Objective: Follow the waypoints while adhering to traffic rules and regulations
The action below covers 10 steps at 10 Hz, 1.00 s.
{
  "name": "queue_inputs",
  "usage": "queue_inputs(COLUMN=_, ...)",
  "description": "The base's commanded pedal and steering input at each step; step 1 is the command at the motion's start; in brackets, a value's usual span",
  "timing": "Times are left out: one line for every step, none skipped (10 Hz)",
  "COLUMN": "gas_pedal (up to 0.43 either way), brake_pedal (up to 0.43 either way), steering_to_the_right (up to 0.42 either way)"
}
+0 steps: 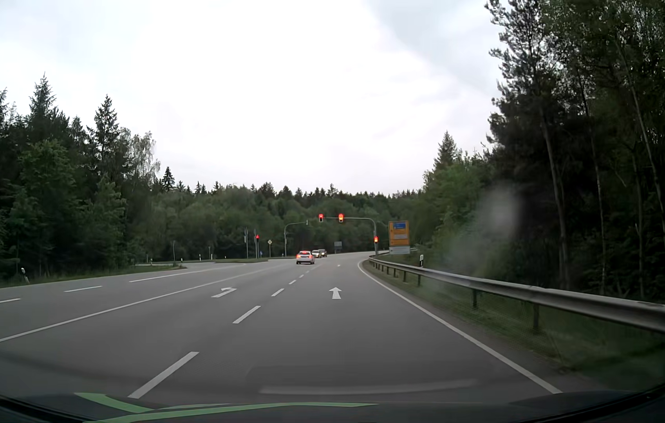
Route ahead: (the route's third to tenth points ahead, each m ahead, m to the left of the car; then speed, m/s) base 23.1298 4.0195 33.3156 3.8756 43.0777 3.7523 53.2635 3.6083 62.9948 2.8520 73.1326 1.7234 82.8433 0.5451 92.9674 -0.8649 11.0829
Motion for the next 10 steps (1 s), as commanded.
queue_inputs(gas_pedal=0.11, brake_pedal=0.0, steering_to_the_right=0.0)
queue_inputs(gas_pedal=0.118, brake_pedal=0.0, steering_to_the_right=0.0)
queue_inputs(gas_pedal=0.118, brake_pedal=0.0, steering_to_the_right=0.0)
queue_inputs(gas_pedal=0.13, brake_pedal=0.0, steering_to_the_right=0.0)
queue_inputs(gas_pedal=0.13, brake_pedal=0.0, steering_to_the_right=0.001)
queue_inputs(gas_pedal=0.13, brake_pedal=0.0, steering_to_the_right=0.001)
queue_inputs(gas_pedal=0.13, brake_pedal=0.0, steering_to_the_right=0.001)
queue_inputs(gas_pedal=0.13, brake_pedal=0.0, steering_to_the_right=0.001)
queue_inputs(gas_pedal=0.138, brake_pedal=0.0, steering_to_the_right=0.001)
queue_inputs(gas_pedal=0.138, brake_pedal=0.0, steering_to_the_right=0.001)
